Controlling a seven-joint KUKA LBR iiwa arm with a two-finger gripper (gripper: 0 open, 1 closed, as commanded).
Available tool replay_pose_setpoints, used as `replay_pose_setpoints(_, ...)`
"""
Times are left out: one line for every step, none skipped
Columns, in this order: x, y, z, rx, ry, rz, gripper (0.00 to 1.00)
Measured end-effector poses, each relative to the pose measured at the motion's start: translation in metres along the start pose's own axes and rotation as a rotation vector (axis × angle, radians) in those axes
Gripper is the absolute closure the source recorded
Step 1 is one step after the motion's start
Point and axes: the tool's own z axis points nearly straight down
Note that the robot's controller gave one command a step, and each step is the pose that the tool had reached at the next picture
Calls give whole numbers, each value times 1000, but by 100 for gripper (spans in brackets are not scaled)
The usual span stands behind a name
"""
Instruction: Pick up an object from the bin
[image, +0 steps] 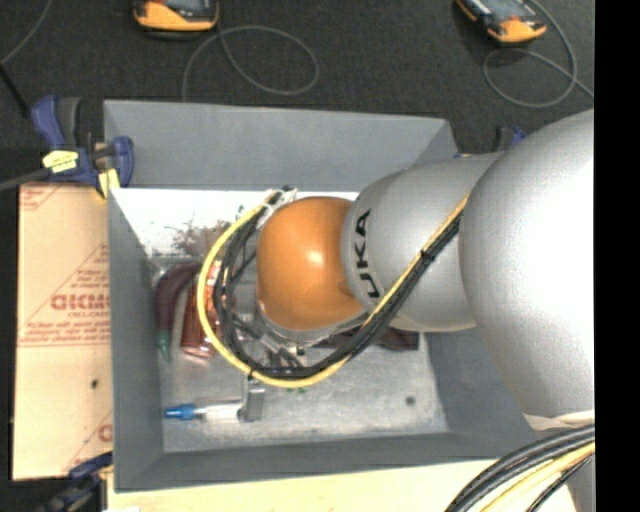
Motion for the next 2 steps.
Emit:
replay_pose_setpoints(-2, -1, -5, -2, -8, 5, 0)
replay_pose_setpoints(9, 13, 17, -1, -13, -58, 0)
